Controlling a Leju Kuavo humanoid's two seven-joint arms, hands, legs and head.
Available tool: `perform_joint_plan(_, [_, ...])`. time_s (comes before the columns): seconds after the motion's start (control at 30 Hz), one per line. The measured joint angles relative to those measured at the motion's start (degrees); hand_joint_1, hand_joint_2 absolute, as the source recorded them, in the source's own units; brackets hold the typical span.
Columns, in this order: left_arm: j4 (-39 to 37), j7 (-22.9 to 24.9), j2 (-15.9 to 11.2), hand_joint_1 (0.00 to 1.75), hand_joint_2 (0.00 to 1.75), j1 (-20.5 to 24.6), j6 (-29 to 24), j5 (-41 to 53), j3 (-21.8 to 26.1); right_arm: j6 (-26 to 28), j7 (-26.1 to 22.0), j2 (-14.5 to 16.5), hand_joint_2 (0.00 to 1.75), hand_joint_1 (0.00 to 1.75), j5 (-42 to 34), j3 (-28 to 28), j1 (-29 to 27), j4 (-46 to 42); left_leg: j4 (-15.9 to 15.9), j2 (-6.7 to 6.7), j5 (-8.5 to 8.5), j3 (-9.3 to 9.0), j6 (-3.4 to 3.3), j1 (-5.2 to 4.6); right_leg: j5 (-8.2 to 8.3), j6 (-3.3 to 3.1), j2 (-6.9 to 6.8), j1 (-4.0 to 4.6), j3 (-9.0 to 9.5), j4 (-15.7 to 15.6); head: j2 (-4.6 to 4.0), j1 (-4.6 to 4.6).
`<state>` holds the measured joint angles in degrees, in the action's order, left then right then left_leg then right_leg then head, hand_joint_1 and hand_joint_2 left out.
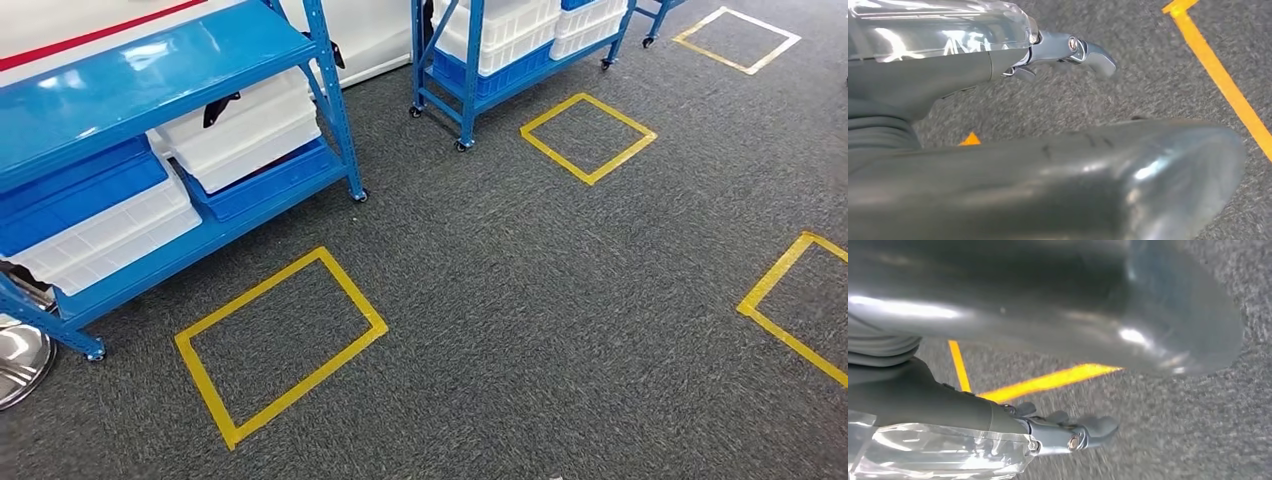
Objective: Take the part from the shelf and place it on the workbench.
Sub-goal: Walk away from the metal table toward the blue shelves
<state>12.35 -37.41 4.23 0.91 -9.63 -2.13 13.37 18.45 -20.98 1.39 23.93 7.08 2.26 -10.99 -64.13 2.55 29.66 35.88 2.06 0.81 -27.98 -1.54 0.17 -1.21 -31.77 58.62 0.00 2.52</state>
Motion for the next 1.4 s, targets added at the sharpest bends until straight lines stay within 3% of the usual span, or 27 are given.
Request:
perform_joint_plan(0.07, [0.0,-0.4,0.0,0.00,0.00,0.1,0.1,0.1,0.0,-0.2,0.4,0.0,0.00,0.00,0.2,-0.4,-0.1,0.0,-7.7,-1.65,3.52,3.46,0.07,-0.03,-0.09,-0.36,-1.59,0.46,-0.08,0.0,0.00,0.01])
perform_joint_plan(0.1, [0.0,-0.5,0.0,0.00,0.00,0.1,0.2,0.1,0.1,-0.2,0.5,-0.1,0.00,0.00,0.3,-0.5,-0.1,0.0,-9.9,-1.92,4.08,4.34,0.05,-0.03,-0.13,-0.44,-2.39,0.65,-0.08,0.0,0.00,0.01])
perform_joint_plan(0.13, [0.0,-0.6,0.0,0.00,0.00,0.0,0.3,0.2,0.1,-0.3,0.6,-0.1,0.00,0.00,0.4,-0.6,0.0,0.0,-9.9,-2.10,3.55,4.12,-0.03,-0.04,-0.17,-0.48,-3.14,0.79,-0.05,0.0,0.00,0.01])
perform_joint_plan(0.2, [0.0,-0.6,0.0,0.00,0.00,0.0,0.7,0.2,0.1,-0.3,0.7,-0.1,0.00,0.00,0.6,-0.8,0.1,0.0,-3.5,-3.26,0.17,0.46,-0.49,-0.18,-0.29,-0.40,-4.47,0.97,0.17,0.0,0.00,0.01])
perform_joint_plan(0.27, [0.0,-0.8,-0.1,0.00,0.00,0.2,1.1,0.4,0.1,-0.3,0.7,-0.1,0.00,0.00,0.6,-0.8,0.1,0.0,3.8,-5.80,-2.17,-3.43,-1.25,-0.72,-0.51,0.03,-5.67,1.27,0.46,0.1,0.00,0.01])
perform_joint_plan(0.33, [0.0,-0.9,-0.1,0.00,0.00,0.3,1.2,0.7,0.1,-0.3,0.7,-0.1,0.00,0.00,0.6,-0.8,0.2,0.0,6.2,-6.66,-2.43,-4.39,-1.82,-1.21,-0.65,0.55,-6.75,1.42,0.70,0.1,0.00,0.01])
perform_joint_plan(0.37, [-0.1,-0.9,-0.1,0.00,0.00,0.2,1.2,0.9,0.1,-0.3,0.7,-0.1,0.00,0.00,0.6,-0.8,0.4,0.0,6.4,-5.92,-2.62,-4.31,-2.09,-1.19,-0.65,0.82,-7.28,1.41,0.88,0.0,0.00,0.01])
perform_joint_plan(0.4, [-0.1,-0.9,-0.1,0.00,0.00,0.1,1.3,1.0,0.1,-0.3,0.7,-0.1,0.00,0.00,0.6,-0.8,0.5,0.0,6.7,-5.35,-2.87,-4.43,-2.35,-1.05,-0.82,1.16,-7.08,1.32,1.07,0.1,0.00,0.01])
perform_joint_plan(0.47, [-0.2,-0.9,0.0,0.00,0.00,0.2,1.3,1.3,0.0,-0.3,0.7,-0.2,0.00,0.00,0.6,-0.8,0.5,0.0,7.4,-4.13,-3.53,-4.71,-3.04,-0.65,-2.49,1.89,-4.38,1.07,0.43,2.1,0.00,0.00])
perform_joint_plan(0.53, [-0.3,-0.9,0.0,0.00,0.00,0.5,1.4,1.5,-0.1,-0.3,0.6,-0.2,0.00,0.00,0.5,-0.8,0.2,0.1,7.6,-2.85,-3.95,-4.60,-3.46,-0.49,-6.11,2.39,-1.19,0.73,-2.54,8.5,0.00,-0.01])
perform_joint_plan(0.57, [-0.3,-0.9,0.0,0.00,0.00,0.6,1.5,1.6,-0.1,-0.3,0.6,-0.3,0.00,0.00,0.5,-0.8,0.1,0.1,7.6,-2.11,-4.02,-4.46,-3.54,-0.49,-7.72,2.54,-0.61,0.62,-4.38,12.3,0.00,-0.01])
perform_joint_plan(0.6, [-0.3,-0.9,0.0,0.00,0.00,0.6,1.6,1.6,-0.1,-0.3,0.6,-0.3,0.00,0.00,0.5,-0.8,-0.1,0.1,7.5,-1.31,-4.06,-4.41,-3.53,-0.48,-8.31,2.68,-0.44,0.50,-5.69,14.8,0.00,-0.01])
perform_joint_plan(0.63, [-0.4,-0.9,0.0,0.00,0.00,0.5,1.6,1.6,-0.2,-0.3,0.7,-0.3,0.00,0.00,0.4,-0.8,-0.2,0.1,7.5,-0.49,-4.07,-4.41,-3.48,-0.45,-7.75,2.79,-0.36,0.36,-6.14,15.5,0.00,-0.01])
perform_joint_plan(0.67, [-0.4,-0.9,0.0,0.00,0.00,0.5,1.7,1.6,-0.2,-0.2,0.7,-0.3,0.00,0.00,0.4,-0.8,-0.2,0.2,7.4,0.34,-4.06,-4.45,-3.37,-0.39,-6.08,2.85,-0.22,0.21,-5.52,13.8,0.00,-0.01])
perform_joint_plan(0.7, [-0.5,-0.9,0.0,0.00,0.00,0.4,1.7,1.6,-0.2,-0.2,0.7,-0.3,0.00,0.00,0.4,-0.8,-0.3,0.2,7.2,1.14,-4.02,-4.48,-3.21,-0.32,-3.76,2.87,0.32,0.02,-4.03,10.4,0.00,-0.01])
perform_joint_plan(0.77, [-0.5,-0.9,0.1,0.00,0.00,0.5,1.8,1.6,-0.2,-0.1,0.8,-0.4,0.00,0.00,0.5,-0.8,-0.4,0.3,6.8,2.52,-3.86,-4.24,-2.64,-0.28,-0.54,2.74,3.00,-0.33,-1.02,3.2,0.00,-0.01])
perform_joint_plan(0.83, [-0.5,-0.9,0.2,0.00,0.00,0.6,1.8,1.6,-0.2,0.0,1.0,-0.5,0.00,0.00,0.6,-0.8,-0.4,0.4,6.5,3.68,-3.90,-3.72,-1.84,-0.23,0.02,2.36,4.49,-0.28,-0.08,0.6,0.00,-0.01])
perform_joint_plan(0.9, [-0.5,-0.9,0.2,0.00,0.00,0.5,1.8,1.6,-0.2,0.0,1.0,-0.4,0.00,0.00,0.7,-0.8,-0.2,0.4,6.6,4.52,-4.07,-3.31,-1.02,-0.08,0.21,1.65,3.27,-0.15,-0.05,0.3,0.00,-0.01])
perform_joint_plan(0.97, [-0.6,-0.9,0.2,0.00,0.00,0.4,2.0,1.6,-0.2,0.1,1.2,-0.4,0.00,0.00,0.7,-0.8,-0.3,0.4,4.8,2.56,-2.79,-2.33,-0.47,-0.13,0.44,0.75,1.87,-0.29,0.13,-0.2,0.00,0.01])
perform_joint_plan(1.03, [-0.6,-1.0,0.2,0.00,0.00,0.6,2.6,1.6,-0.2,0.4,2.0,-0.5,0.00,0.00,0.2,-0.8,-0.5,0.5,-1.6,-0.67,0.79,0.57,-0.11,-0.13,0.43,0.13,0.46,-0.16,0.19,-0.4,0.00,0.01])
perform_joint_plan(1.1, [-0.6,-1.2,0.2,0.00,0.00,0.6,3.5,1.5,-0.2,0.7,3.1,-0.6,0.00,0.00,-0.5,-0.7,-0.6,0.5,-8.7,-1.89,3.65,3.80,0.19,0.03,0.24,-0.06,-0.74,0.12,0.15,-0.3,0.00,0.01])
perform_joint_plan(1.13, [-0.6,-1.3,0.2,0.00,0.00,0.5,3.8,1.5,-0.2,0.8,3.5,-0.6,0.00,0.00,-0.8,-0.7,-0.6,0.5,-9.9,-2.07,3.65,4.26,0.25,0.06,0.16,-0.06,-1.18,0.20,0.17,-0.3,0.00,0.01])
perform_joint_plan(1.17, [-0.6,-1.3,0.2,0.00,0.00,0.4,4.0,1.5,-0.2,0.9,3.8,-0.6,0.00,0.00,-0.9,-0.6,-0.6,0.5,-8.7,-2.17,2.55,3.48,0.20,0.06,0.06,0.02,-1.49,0.24,0.26,-0.3,0.00,0.01])
perform_joint_plan(1.27, [-0.6,-1.4,0.2,0.00,0.00,0.4,4.2,1.6,-0.2,0.9,4.7,-0.6,0.00,0.00,-1.3,-0.5,-0.6,0.5,2.5,-2.68,-1.97,-2.74,-0.58,-0.16,-0.31,0.54,-2.08,0.34,0.78,-0.3,0.00,0.01])
perform_joint_plan(1.33, [-0.6,-1.5,0.2,0.00,0.00,0.5,4.3,1.8,-0.2,0.9,5.2,-0.6,0.00,0.00,-1.4,-0.4,-0.6,0.5,6.5,-3.03,-2.37,-4.74,-1.34,-0.49,-0.44,1.23,-2.27,0.47,1.10,-0.2,0.00,0.01])
perform_joint_plan(1.4, [-0.6,-1.6,0.2,0.00,0.00,0.4,4.3,2.0,-0.3,0.8,5.4,-0.6,0.00,0.00,-1.4,-0.3,-0.6,0.5,7.1,-2.85,-2.09,-5.15,-2.16,-0.53,-0.14,2.10,-2.30,0.48,1.34,0.2,0.00,0.01])
